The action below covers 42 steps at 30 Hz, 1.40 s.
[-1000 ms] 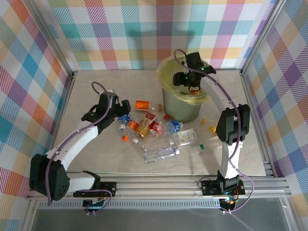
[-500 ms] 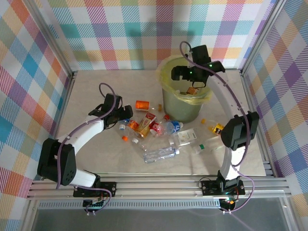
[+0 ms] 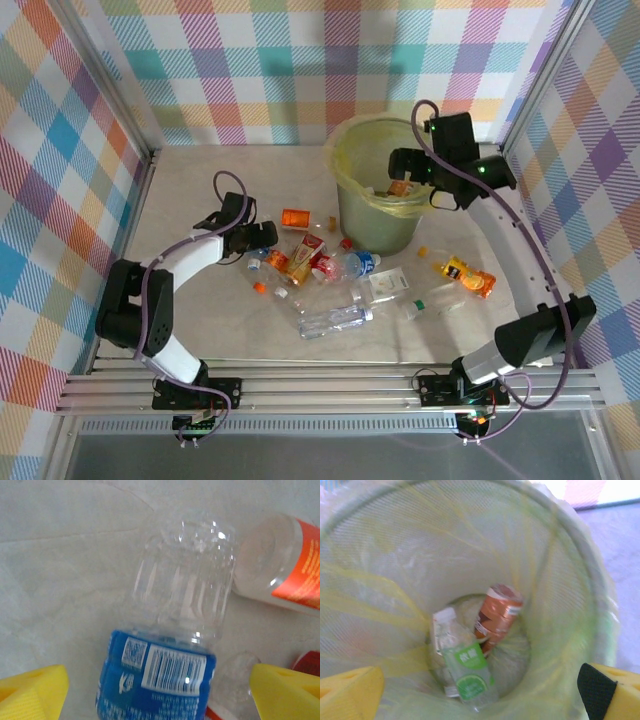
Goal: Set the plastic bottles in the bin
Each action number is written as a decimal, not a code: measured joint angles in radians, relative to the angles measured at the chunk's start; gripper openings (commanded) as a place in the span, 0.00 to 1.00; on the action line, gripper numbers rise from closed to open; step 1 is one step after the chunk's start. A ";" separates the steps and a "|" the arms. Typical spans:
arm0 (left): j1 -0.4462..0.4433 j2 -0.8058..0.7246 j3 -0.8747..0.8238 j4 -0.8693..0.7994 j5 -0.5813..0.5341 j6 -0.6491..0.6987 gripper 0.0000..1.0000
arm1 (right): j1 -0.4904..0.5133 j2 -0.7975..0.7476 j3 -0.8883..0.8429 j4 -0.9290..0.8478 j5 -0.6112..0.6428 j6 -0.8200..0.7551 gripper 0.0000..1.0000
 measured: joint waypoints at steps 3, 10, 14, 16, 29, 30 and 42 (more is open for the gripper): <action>0.010 0.034 0.018 0.014 0.012 0.003 0.93 | 0.000 -0.050 -0.045 -0.023 0.039 0.019 1.00; 0.025 0.119 0.061 0.030 0.035 0.006 0.91 | 0.000 -0.171 -0.118 -0.067 0.111 0.081 1.00; 0.028 0.147 0.065 0.032 0.041 0.003 0.87 | 0.000 -0.244 -0.198 -0.078 0.140 0.126 1.00; 0.030 0.158 0.065 0.033 0.041 -0.001 0.84 | 0.000 -0.270 -0.233 -0.078 0.146 0.145 1.00; 0.078 0.200 0.062 0.088 0.045 -0.036 0.56 | 0.000 -0.291 -0.307 -0.016 0.077 0.175 1.00; 0.081 0.199 0.057 0.097 0.047 -0.035 0.55 | 0.000 -0.291 -0.309 -0.009 0.065 0.175 1.00; 0.087 -0.013 -0.010 0.100 0.037 -0.031 0.50 | 0.000 -0.293 -0.341 0.080 -0.067 0.175 1.00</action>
